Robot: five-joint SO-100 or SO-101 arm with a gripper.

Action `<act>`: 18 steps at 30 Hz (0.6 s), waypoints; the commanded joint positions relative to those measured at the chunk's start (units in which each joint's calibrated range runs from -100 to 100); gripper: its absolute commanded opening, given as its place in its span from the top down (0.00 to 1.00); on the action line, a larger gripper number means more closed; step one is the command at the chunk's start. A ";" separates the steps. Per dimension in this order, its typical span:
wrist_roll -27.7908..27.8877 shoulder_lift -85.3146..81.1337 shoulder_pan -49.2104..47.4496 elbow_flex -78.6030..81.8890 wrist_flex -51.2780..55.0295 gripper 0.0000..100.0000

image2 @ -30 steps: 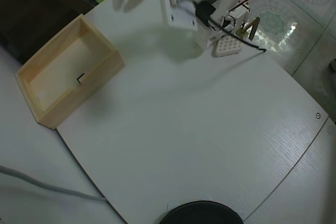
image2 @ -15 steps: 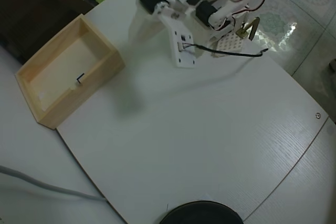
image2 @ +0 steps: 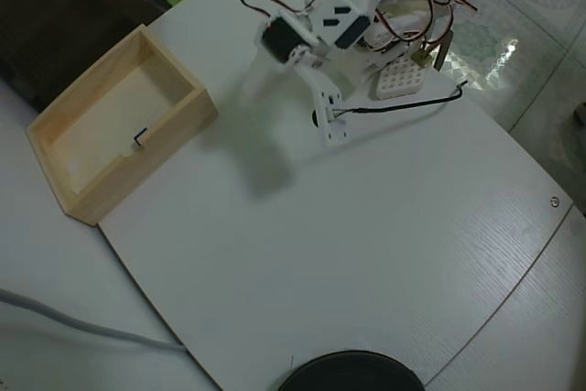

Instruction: Pick up the small blue cube and put it into the box

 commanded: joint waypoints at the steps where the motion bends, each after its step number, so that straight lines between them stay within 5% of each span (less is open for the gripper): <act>1: 0.22 -0.51 -0.26 1.63 -1.97 0.97; 10: 0.22 -0.51 -0.18 12.76 -18.03 0.97; 18: -0.35 -0.34 -0.26 12.85 -19.05 0.97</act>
